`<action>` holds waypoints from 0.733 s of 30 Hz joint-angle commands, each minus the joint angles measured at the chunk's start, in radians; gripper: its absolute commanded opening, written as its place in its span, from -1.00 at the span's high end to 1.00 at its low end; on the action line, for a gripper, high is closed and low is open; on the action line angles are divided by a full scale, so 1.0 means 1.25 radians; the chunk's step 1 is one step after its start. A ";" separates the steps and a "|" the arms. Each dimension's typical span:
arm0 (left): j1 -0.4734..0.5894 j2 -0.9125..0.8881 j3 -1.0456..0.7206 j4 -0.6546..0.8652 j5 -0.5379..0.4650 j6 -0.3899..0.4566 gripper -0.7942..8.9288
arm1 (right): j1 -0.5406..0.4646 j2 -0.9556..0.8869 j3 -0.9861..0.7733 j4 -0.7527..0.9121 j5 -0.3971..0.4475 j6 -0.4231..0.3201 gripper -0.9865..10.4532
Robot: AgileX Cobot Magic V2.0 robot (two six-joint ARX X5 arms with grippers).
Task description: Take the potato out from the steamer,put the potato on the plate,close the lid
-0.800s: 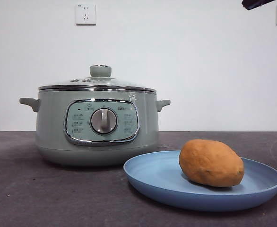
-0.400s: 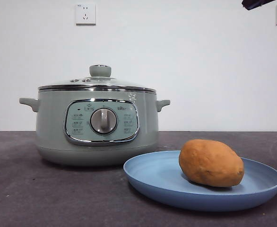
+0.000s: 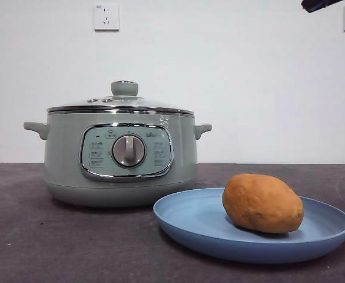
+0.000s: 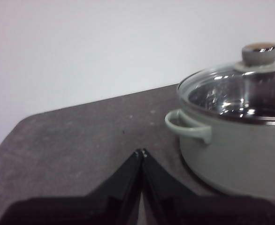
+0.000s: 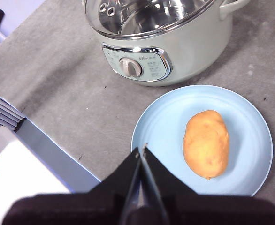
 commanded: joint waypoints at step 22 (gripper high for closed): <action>0.009 -0.124 -0.084 -0.163 -0.018 -0.036 0.84 | 0.000 -0.001 0.001 0.004 0.002 0.005 0.83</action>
